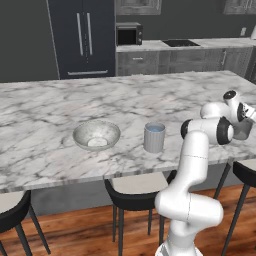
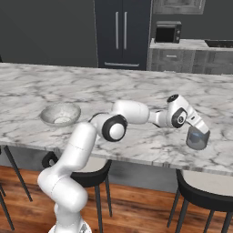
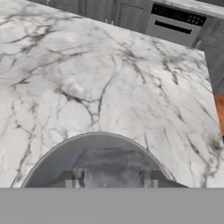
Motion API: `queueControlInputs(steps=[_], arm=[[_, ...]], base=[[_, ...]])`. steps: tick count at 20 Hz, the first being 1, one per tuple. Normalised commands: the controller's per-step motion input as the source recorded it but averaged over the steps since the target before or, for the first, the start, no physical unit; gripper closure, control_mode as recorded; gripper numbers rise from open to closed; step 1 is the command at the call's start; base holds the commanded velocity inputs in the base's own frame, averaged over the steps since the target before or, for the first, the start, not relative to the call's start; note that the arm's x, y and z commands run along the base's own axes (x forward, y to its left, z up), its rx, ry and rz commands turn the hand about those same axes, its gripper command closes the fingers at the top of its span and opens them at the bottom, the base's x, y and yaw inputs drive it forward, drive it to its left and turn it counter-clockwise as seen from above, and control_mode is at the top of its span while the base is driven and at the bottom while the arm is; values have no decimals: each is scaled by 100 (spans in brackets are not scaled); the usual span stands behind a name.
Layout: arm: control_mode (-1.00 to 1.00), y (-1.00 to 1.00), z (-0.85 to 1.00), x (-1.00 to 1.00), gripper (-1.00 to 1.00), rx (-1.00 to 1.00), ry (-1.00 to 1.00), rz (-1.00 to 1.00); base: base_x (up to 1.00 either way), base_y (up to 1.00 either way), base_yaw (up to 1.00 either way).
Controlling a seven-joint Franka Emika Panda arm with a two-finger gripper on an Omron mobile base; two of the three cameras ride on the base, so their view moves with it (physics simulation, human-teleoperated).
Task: There are four ice cubes in the ice bowl. Place two ice cubes in each glass of water.
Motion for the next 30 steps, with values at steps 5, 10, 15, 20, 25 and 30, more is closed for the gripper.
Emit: queueControlInputs(steps=[5, 10, 15, 20, 25, 30], arm=[[-100, -1, -26, 1, 100, 0, 0, 0], [-100, -10, -18, 12, 100, 0, 0, 0], [-100, -5, -4, 22, 100, 0, 0, 0], [-100, -2, 0, -6, -100, 0, -1, 0], [-100, -7, 0, -13, -100, 0, -2, 0], [-100, 0, 27, -9, -100, 0, -5, 0]], base=[[0, 0, 0], [0, 0, 0], [0, 0, 0], [0, 0, 0], [0, 0, 0], [0, 0, 0]])
